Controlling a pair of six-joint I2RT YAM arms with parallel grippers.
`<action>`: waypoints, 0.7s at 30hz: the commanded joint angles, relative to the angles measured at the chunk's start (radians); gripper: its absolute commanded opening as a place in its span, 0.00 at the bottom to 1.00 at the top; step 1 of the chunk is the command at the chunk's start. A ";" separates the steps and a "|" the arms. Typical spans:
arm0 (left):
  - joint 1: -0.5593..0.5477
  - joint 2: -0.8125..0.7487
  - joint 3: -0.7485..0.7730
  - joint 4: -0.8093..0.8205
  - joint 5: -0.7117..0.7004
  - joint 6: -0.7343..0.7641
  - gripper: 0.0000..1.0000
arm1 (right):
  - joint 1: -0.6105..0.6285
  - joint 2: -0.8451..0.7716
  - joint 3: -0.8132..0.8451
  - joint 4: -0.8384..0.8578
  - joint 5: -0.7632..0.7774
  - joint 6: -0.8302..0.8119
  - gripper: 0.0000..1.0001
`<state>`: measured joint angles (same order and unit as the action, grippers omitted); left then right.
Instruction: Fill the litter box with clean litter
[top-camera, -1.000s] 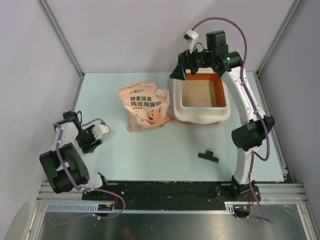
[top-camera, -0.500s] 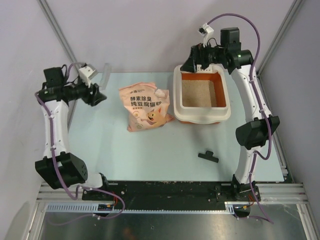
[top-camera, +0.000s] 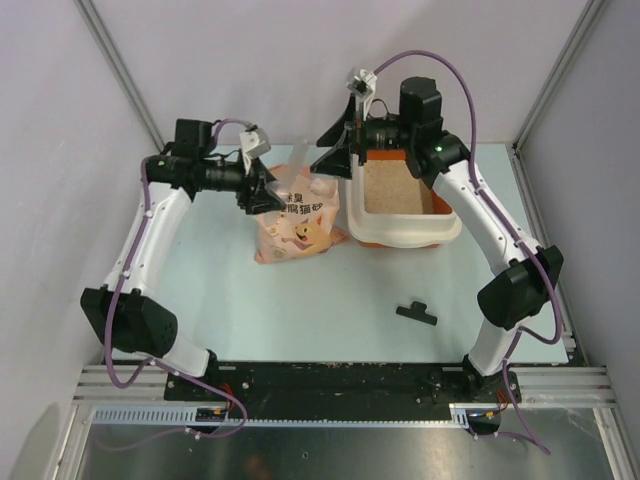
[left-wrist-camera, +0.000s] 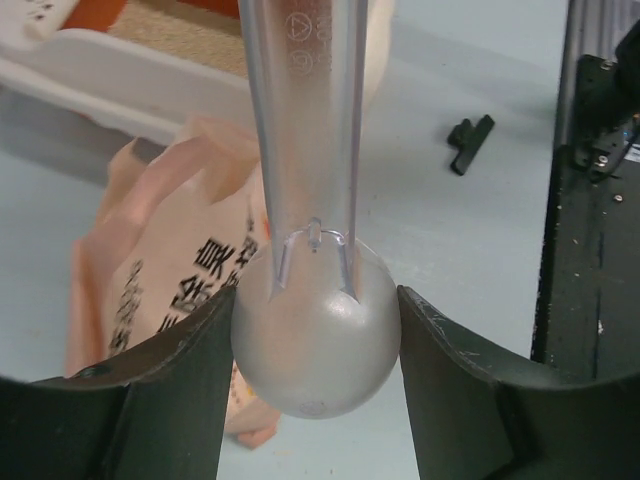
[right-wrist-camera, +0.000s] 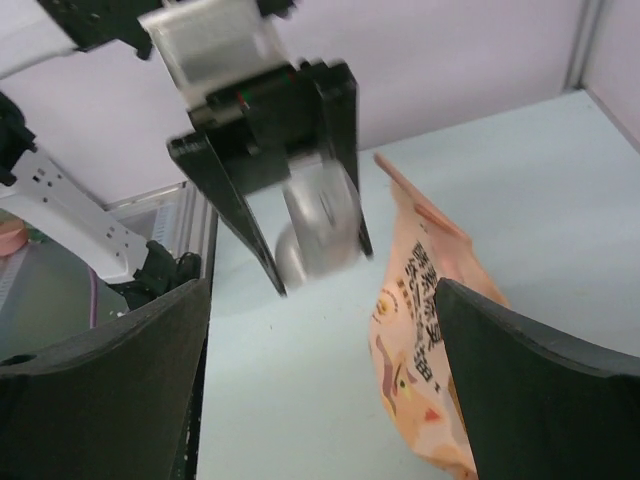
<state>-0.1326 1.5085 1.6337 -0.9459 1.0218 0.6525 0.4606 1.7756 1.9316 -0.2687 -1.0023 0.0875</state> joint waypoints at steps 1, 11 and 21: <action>-0.071 0.021 0.061 -0.011 0.081 -0.028 0.25 | 0.029 -0.035 -0.025 0.178 -0.044 0.038 1.00; -0.113 0.041 0.071 -0.011 0.100 -0.020 0.23 | 0.050 -0.041 -0.040 0.131 0.005 -0.011 0.76; -0.130 0.070 0.104 -0.011 0.072 -0.030 0.49 | 0.039 -0.047 -0.057 0.172 -0.012 0.020 0.00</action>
<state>-0.2409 1.5707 1.6779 -0.9550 1.0664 0.6273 0.5079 1.7725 1.8683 -0.1532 -1.0260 0.0765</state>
